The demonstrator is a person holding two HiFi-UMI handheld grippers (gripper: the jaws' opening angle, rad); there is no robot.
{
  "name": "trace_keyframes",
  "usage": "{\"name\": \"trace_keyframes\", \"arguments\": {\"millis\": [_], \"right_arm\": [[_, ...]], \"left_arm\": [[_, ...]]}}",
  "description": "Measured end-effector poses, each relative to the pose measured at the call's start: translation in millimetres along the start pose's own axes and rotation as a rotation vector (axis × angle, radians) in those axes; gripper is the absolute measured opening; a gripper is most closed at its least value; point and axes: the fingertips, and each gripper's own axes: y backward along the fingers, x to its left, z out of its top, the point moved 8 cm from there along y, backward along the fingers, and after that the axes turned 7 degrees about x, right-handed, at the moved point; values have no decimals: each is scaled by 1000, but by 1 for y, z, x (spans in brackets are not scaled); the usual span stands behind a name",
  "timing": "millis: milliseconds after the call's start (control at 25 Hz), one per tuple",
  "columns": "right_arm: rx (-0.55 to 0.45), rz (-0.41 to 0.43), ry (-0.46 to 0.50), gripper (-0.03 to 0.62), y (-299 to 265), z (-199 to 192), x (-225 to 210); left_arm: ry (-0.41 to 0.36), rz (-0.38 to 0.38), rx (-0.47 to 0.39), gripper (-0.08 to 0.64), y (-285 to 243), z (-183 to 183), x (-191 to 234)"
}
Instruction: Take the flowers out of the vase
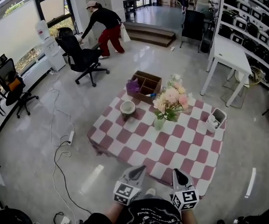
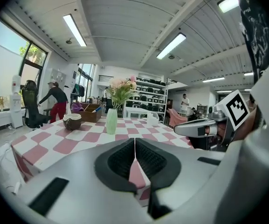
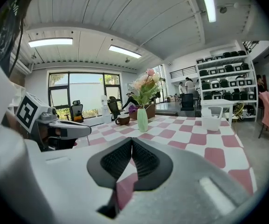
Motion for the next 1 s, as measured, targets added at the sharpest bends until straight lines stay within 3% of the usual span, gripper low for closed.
{"name": "trace_keyframes", "arguments": {"millis": [440,1000], "right_arm": [[-1,64,-7,5,-14,7,-22],[1,29,-44,6,-48,22,-23]], "left_arm": [[11,44,0,12,-24,11,-5],[27,43,-12,12,-46,26,42]]}}
